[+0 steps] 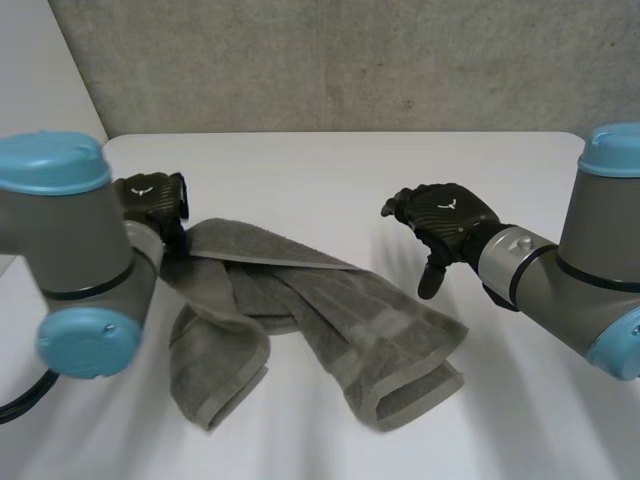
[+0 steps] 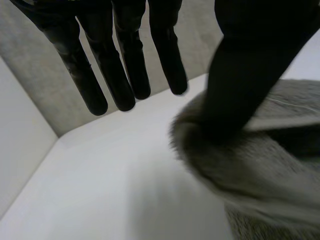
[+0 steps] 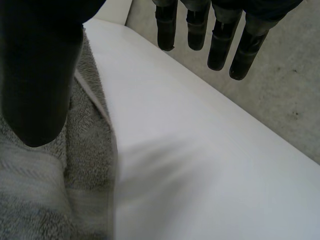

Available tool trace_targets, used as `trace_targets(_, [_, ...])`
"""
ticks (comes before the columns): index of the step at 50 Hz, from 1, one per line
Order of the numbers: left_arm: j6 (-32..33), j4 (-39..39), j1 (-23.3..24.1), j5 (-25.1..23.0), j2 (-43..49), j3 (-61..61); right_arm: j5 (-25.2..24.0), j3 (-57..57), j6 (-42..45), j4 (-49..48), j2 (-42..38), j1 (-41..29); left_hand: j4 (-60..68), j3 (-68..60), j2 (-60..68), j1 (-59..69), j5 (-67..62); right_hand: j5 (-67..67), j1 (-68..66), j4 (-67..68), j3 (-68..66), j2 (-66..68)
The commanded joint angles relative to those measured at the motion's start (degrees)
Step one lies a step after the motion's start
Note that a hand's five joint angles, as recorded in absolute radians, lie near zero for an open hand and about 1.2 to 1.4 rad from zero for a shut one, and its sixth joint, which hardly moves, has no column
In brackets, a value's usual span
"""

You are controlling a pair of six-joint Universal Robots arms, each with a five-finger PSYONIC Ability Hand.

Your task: Fold the laundry

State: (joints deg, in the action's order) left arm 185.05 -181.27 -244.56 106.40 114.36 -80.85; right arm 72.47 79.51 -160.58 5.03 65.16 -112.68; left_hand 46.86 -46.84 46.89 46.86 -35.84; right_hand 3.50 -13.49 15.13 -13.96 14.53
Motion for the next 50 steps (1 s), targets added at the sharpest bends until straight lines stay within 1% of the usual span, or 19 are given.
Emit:
trace_targets(1, [2.2,0.4,-4.5,-10.3,-5.1,-7.0,0.0,-2.7,-1.9,-1.5,-1.7,-2.2,31.8,-31.8,31.7,31.8,-32.8,-3.5,3.5,-5.1,4.0,-4.5])
trace_targets(7, [4.0,0.8,-5.6,-11.3,-8.1,-9.9,0.0,-7.4,-7.9,-0.9,-5.9,-3.2,33.1,-33.2,33.1,33.1,-34.2,-3.5,3.5,-5.1,4.0,-4.5])
trace_targets(13, [7.4,0.9,-6.5,-11.7,-15.0,-12.8,-0.3,-11.3,-12.7,1.1,-10.6,-5.2,33.1,-33.2,33.1,33.1,-34.2,-3.5,3.5,-5.1,4.0,-4.5])
trace_targets(20, [10.5,0.9,-6.7,-14.9,-24.1,-13.2,0.4,-15.2,-13.7,1.7,-14.6,-8.2,33.1,-33.2,33.1,33.1,-34.2,-3.5,3.5,-5.1,4.0,-4.5])
trace_targets(25, [10.4,0.5,-6.7,-16.1,-26.1,-13.7,1.2,-18.3,-14.1,1.9,-17.4,-9.5,33.0,-33.0,33.0,33.0,-34.0,-3.5,3.5,-5.1,4.0,-4.5])
trace_targets(26, [10.2,0.4,-6.7,-16.2,-26.1,-14.3,1.9,-18.7,-14.1,2.0,-17.9,-10.0,21.0,-21.0,21.0,21.0,-22.0,-3.5,3.5,-5.1,4.0,-4.5])
trace_targets(27, [10.2,0.4,-6.7,-16.2,-26.1,-14.3,2.8,-18.8,-14.1,2.2,-18.0,-10.4,20.9,-20.9,20.9,20.9,-21.9,-3.5,3.5,-5.1,4.0,-4.5])
trace_targets(28, [9.9,0.2,-6.6,-16.1,-25.8,-14.7,2.8,-18.8,-14.1,2.2,-18.0,-10.4,2.1,-2.1,2.0,2.1,-3.1,-3.5,3.5,-5.1,4.0,-4.5])
trace_targets(29, [9.9,0.2,-6.6,-16.1,-25.8,-14.7,3.2,-18.6,-14.1,2.3,-17.8,-10.5,1.9,-1.9,1.8,1.9,-2.9,-3.5,3.5,-5.1,4.0,-4.5])
trace_targets(30, [9.8,0.1,-6.4,-16.0,-25.5,-14.9,3.3,-18.3,-14.1,2.4,-17.5,-10.5,-17.6,17.6,-17.6,-17.6,16.6,-3.5,3.5,-5.1,4.0,-4.5])
trace_targets(31, [9.4,0.1,-6.4,-15.9,-24.5,-14.6,3.3,-18.3,-14.1,2.4,-17.5,-10.5,-27.1,27.1,-27.2,-27.1,26.1,-3.5,3.5,-5.1,4.0,-4.5])
trace_targets(32, [9.4,0.1,-6.4,-15.9,-24.5,-14.6,3.2,-17.9,-14.0,2.4,-17.1,-10.5,-27.2,27.2,-27.3,-27.2,26.2,-3.5,3.5,-5.1,4.0,-4.5])
trace_targets(33, [8.3,0.0,-6.4,-15.8,-22.2,-14.2,3.2,-17.9,-14.0,2.4,-17.1,-10.5,-32.1,32.0,-32.1,-32.1,31.0,-3.5,3.5,-5.1,4.0,-4.5])
trace_targets(34, [6.6,0.0,-6.2,-15.8,-19.3,-13.4,3.1,-17.5,-14.1,2.4,-16.6,-10.5,-33.4,33.4,-33.5,-33.4,32.4,-3.5,3.5,-5.1,4.0,-4.5])
trace_targets(35, [6.6,0.0,-6.2,-15.8,-19.3,-13.4,3.2,-17.0,-14.1,2.4,-16.0,-10.5,-33.5,33.4,-33.5,-33.4,32.4,-3.5,3.5,-5.1,4.0,-4.5])
trace_targets(37, [1.8,0.2,-6.0,-15.5,-13.9,-10.9,3.3,-16.3,-13.8,2.4,-15.5,-10.4,-33.6,33.6,-33.6,-33.6,32.6,-3.5,3.5,-5.1,4.0,-4.5])
trace_targets(40, [-0.4,0.3,-6.0,-15.4,-11.4,-9.8,3.6,-15.0,-13.7,2.2,-14.5,-9.8,-33.5,33.4,-33.5,-33.4,32.4,-3.5,3.5,-5.1,4.0,-4.5])
trace_targets(42, [-3.2,0.5,-6.1,-15.3,-6.1,-7.9,3.6,-14.5,-13.7,2.1,-13.8,-9.8,-33.3,33.3,-33.3,-33.3,32.3,-3.5,3.5,-5.1,4.0,-4.5])
trace_targets(50, [-3.7,0.0,-7.0,-15.3,1.8,-5.6,3.5,-13.0,-13.6,1.9,-13.4,-8.6,-29.8,29.7,-29.8,-29.8,28.7,-3.5,3.5,-5.1,4.0,-4.5])
